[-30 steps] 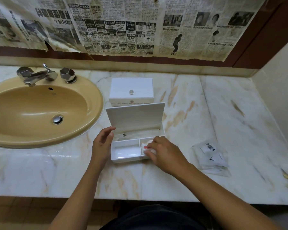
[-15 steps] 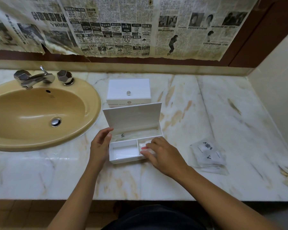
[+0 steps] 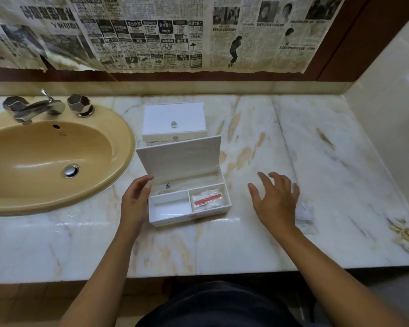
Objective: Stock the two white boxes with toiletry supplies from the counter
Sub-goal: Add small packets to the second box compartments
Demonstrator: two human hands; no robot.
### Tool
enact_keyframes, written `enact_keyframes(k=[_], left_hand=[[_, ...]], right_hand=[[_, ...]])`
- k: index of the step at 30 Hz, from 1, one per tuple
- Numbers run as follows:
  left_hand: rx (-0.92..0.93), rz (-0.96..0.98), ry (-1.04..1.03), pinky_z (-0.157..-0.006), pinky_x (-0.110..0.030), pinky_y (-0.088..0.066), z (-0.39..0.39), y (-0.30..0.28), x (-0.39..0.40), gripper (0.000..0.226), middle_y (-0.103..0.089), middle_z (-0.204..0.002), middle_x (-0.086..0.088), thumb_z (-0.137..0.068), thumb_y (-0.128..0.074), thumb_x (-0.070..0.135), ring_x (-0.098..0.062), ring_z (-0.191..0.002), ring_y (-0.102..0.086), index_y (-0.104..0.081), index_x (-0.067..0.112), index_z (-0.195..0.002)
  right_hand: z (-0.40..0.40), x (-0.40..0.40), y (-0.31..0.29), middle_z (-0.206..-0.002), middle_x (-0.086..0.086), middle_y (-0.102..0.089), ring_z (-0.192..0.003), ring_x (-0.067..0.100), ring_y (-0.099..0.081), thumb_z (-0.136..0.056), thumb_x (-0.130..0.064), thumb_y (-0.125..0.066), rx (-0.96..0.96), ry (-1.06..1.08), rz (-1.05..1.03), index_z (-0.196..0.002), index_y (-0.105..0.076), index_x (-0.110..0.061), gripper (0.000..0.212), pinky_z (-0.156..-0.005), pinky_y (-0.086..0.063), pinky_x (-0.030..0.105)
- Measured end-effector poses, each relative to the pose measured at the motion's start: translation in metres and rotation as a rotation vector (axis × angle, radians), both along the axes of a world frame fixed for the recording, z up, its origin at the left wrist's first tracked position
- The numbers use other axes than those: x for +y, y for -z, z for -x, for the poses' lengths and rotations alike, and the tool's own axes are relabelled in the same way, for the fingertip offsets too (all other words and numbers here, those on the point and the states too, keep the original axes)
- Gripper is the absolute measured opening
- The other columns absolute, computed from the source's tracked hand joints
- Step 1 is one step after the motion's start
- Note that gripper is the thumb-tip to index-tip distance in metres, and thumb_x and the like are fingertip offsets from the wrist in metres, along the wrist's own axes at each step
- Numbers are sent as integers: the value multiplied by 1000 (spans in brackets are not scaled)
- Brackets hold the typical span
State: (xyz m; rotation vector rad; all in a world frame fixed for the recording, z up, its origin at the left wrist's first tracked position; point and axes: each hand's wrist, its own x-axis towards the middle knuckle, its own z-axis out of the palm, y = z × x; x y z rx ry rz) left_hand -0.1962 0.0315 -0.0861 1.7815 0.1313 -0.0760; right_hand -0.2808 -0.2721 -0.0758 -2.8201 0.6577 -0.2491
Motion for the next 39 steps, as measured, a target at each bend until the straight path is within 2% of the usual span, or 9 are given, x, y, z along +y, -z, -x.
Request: enact_keyframes(k=[4, 9, 14, 21, 26, 30, 32, 35, 39], left_hand=[[-1, -3, 0, -102, -38, -45, -1, 0, 1, 26, -66, -111, 13, -100, -51, 16, -11, -111, -58, -65, 37, -102], [7, 5, -4, -103, -41, -46, -1, 2, 2, 26, -67, -113, 11, -100, -52, 18, -15, -113, -59, -65, 40, -102], [2, 16, -1, -101, -36, -46, 0, 2, 1, 25, -66, -113, 8, -100, -52, 17, -14, -112, -59, -65, 38, -103], [12, 33, -7, -99, -33, -46, -1, 2, 1, 24, -67, -113, 7, -100, -52, 16, -12, -110, -60, -66, 35, -103], [12, 20, -3, -99, -34, -47, -1, 3, 1, 24, -66, -114, 6, -100, -51, 17, -13, -111, -59, -65, 35, -104], [25, 23, -8, -100, -38, -48, -1, 3, 2, 24, -66, -115, 5, -100, -51, 17, -15, -111, -60, -65, 36, -104], [23, 22, -8, -100, -38, -48, -1, 2, 2, 24, -66, -114, 7, -100, -51, 17, -14, -111, -59, -65, 36, -104], [19, 24, -10, -101, -37, -47, -1, 0, 1, 24, -66, -112, 9, -100, -52, 15, -13, -111, -59, -65, 35, -104], [19, 22, -13, -101, -36, -47, -1, 0, 1, 22, -66, -112, 9, -100, -51, 14, -12, -110, -59, -65, 30, -107]], right_hand=[[14, -17, 12, -155, 8, -22, -144, 30, -8, -93, -64, -27, 319, 184, -39, -148, -28, -28, 65, -112, 1, 61], [22, -8, 21, -158, 5, -12, -144, 28, -5, -91, -67, -24, 396, 240, -158, -150, -20, -30, 70, -111, -12, 61], [12, 17, 12, -159, 3, -9, -146, 26, -2, -92, -67, -22, 392, 218, -251, -151, -16, -31, 69, -113, -12, 58], [-8, 38, -4, -157, 2, -20, -145, 22, -11, -98, -54, -26, 272, 125, -465, -148, -27, -30, 56, -113, -17, 51], [-13, 30, -12, -154, 0, -29, -143, 19, -18, -98, -31, -42, 207, 11, -377, -144, -38, -28, 46, -115, -19, 45], [-13, 23, -12, -157, -2, -22, -145, 18, -14, -92, -25, -53, 368, -193, -289, -147, -31, -30, 59, -117, -18, 42], [-14, 23, -11, -156, -2, -25, -144, 18, -17, -95, -19, -50, 430, -229, -255, -146, -35, -28, 54, -116, -21, 38], [-15, 20, -2, -142, 1, -46, -132, 21, -41, -96, -15, -48, 359, -193, -222, -134, -54, -20, 39, -104, -36, 32], [-18, 16, 9, -99, 5, -63, -96, 25, -60, -92, -13, -53, 244, -166, -158, -93, -70, -13, 18, -72, -43, 25]])
